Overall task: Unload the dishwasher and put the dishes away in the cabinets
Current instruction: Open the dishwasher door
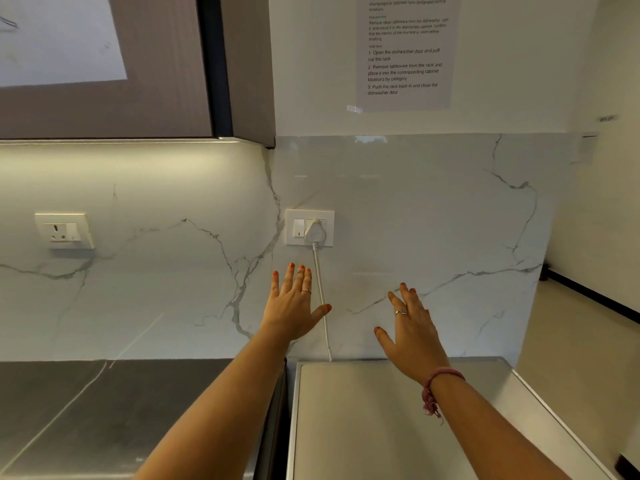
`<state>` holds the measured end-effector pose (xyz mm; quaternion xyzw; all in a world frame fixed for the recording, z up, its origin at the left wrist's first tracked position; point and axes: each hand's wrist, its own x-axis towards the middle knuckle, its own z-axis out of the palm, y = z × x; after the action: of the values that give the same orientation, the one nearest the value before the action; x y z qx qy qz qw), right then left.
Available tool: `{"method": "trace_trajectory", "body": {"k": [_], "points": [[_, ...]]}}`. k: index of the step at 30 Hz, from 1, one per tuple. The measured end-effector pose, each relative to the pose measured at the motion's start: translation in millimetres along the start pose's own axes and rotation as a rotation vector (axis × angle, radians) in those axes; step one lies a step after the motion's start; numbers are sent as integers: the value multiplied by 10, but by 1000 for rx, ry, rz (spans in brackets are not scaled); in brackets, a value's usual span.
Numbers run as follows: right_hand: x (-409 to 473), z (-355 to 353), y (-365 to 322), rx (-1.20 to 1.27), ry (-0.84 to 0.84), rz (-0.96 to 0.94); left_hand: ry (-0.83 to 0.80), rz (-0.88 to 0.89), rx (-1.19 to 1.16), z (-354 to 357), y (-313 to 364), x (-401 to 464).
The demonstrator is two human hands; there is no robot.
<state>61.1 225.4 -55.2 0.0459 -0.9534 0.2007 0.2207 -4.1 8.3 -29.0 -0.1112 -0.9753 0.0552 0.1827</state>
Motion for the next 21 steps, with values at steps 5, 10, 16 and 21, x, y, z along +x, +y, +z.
{"method": "trace_trajectory", "body": {"k": [5, 10, 16, 21], "points": [[-384, -125, -44, -25, -32, -12, -20, -3, -7, 4, 123, -470], [-806, -217, -83, 21, -78, -9, -40, -17, 13, -95, 250, -943], [-1435, -352, -80, 33, -143, -36, -61, -64, 4, -237, 506, -1564], [-1995, -468, -32, 59, -181, -38, -108, -88, -7, -273, 799, -2199]]}}
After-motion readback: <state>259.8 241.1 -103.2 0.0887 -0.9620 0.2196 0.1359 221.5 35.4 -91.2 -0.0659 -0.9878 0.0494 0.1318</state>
